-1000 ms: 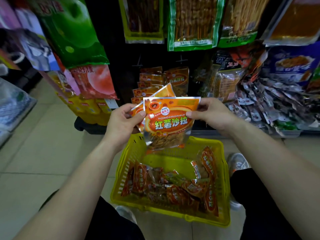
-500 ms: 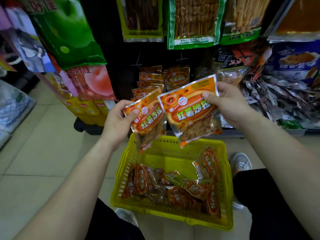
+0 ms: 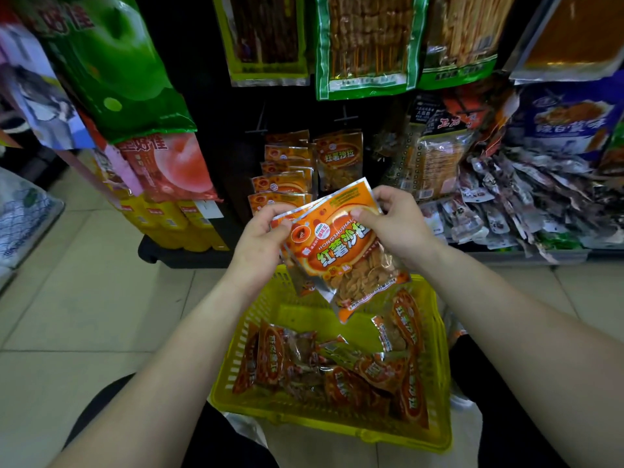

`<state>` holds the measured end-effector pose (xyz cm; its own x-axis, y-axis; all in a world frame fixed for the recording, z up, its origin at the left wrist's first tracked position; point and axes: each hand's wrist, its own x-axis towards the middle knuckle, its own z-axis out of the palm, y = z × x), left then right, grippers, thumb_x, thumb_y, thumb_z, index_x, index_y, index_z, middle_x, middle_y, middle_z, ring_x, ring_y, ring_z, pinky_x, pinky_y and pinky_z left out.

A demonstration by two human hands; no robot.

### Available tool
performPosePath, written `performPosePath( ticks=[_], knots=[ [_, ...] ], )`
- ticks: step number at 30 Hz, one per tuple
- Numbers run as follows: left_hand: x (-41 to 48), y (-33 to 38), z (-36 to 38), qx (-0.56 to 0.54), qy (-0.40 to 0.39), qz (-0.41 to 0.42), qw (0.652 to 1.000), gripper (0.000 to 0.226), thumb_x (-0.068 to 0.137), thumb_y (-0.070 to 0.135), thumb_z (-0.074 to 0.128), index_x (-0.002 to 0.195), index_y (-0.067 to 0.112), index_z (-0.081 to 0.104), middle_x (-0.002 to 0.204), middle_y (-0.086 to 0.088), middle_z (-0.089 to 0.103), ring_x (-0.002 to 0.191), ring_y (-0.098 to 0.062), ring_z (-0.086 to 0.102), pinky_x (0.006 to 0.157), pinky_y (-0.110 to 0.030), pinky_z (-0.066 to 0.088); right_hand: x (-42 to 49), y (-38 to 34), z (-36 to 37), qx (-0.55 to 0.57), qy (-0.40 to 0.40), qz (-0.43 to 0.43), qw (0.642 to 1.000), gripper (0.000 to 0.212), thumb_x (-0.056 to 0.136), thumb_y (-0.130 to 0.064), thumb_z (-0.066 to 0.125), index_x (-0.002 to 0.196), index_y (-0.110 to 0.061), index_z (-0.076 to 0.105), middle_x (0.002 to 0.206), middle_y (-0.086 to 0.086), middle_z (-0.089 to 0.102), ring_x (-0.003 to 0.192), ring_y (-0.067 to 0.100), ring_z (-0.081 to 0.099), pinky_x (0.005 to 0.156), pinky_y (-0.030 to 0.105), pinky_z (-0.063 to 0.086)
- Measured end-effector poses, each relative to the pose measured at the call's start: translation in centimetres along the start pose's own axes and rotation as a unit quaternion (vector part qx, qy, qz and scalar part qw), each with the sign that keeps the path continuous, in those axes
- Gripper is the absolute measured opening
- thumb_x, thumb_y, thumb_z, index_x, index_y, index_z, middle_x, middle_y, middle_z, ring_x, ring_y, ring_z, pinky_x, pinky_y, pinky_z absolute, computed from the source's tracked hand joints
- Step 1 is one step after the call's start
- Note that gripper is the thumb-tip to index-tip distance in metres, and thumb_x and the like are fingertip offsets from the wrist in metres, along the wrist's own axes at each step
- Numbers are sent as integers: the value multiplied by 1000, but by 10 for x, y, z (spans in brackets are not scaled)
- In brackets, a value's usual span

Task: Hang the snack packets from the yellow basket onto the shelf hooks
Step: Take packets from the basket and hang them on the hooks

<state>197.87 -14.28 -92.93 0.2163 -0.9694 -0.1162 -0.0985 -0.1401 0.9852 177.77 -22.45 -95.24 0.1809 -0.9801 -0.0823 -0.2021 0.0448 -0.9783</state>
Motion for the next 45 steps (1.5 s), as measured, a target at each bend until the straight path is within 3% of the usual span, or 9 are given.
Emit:
performPosePath(
  ticks=[5,12,17,21,24,27,31,37,45],
  knots=[
    [3,-8,5,103,43,45,993,30,87,19,76,106,36,58,113,4,68,99,-12,69,71,-29,62,3,5,9,-14,43,7,999,20,85,-21,78,87,-27,59,96,5,73,85,23,73,77,48,61],
    [13,-15,0,163,78,57,982,20,89,20,75,100,33,64,103,7,70,93,-11,69,74,-41,62,6,2,3,-88,-11,5,996,47,82,-16,82,115,-26,51,91,4,68,83,16,70,72,36,58],
    [17,-18,-3,196,67,66,976,23,89,21,75,89,40,62,99,11,70,92,-11,69,75,-44,61,10,2,-1,-150,-50,-24,987,26,78,-18,84,90,-25,62,85,-4,69,83,14,69,77,41,59],
    [16,-18,-4,196,54,74,976,15,90,21,73,98,31,66,98,14,69,93,-6,68,76,-39,62,6,-5,-5,-214,-53,-77,972,32,79,-23,83,101,-27,60,96,-8,64,86,11,64,75,35,56],
    [14,-19,0,200,35,74,976,15,91,21,72,99,32,66,98,16,68,93,-5,68,76,-34,62,1,-11,-3,-349,-47,-161,922,32,80,-34,79,109,-31,66,118,-8,60,111,18,52,93,38,46],
    [12,-19,6,209,17,79,975,16,91,22,72,97,35,65,97,16,68,92,-4,67,74,-29,60,-3,-17,4,-432,-61,-209,875,22,83,-43,74,103,-35,69,120,-11,62,115,19,51,97,41,41],
    [12,-21,11,231,8,92,969,17,91,23,72,97,37,65,93,22,65,93,0,65,72,-21,56,-6,-16,10,-444,-82,-175,875,7,89,-35,68,92,-35,61,96,-10,72,99,20,65,90,38,42],
    [30,-31,-1,222,16,72,972,34,87,29,76,118,28,62,109,17,66,100,0,63,84,-24,54,24,-25,-6,-442,-42,-145,884,12,93,-30,65,89,-35,56,99,-5,71,96,23,65,82,36,47],
    [97,-79,-4,253,-21,-30,967,31,89,26,73,118,22,66,109,7,67,100,-13,66,95,-36,53,130,8,-7,-513,3,-126,849,7,96,-30,60,96,-34,55,105,-1,69,104,27,62,100,44,36]
  ],
)
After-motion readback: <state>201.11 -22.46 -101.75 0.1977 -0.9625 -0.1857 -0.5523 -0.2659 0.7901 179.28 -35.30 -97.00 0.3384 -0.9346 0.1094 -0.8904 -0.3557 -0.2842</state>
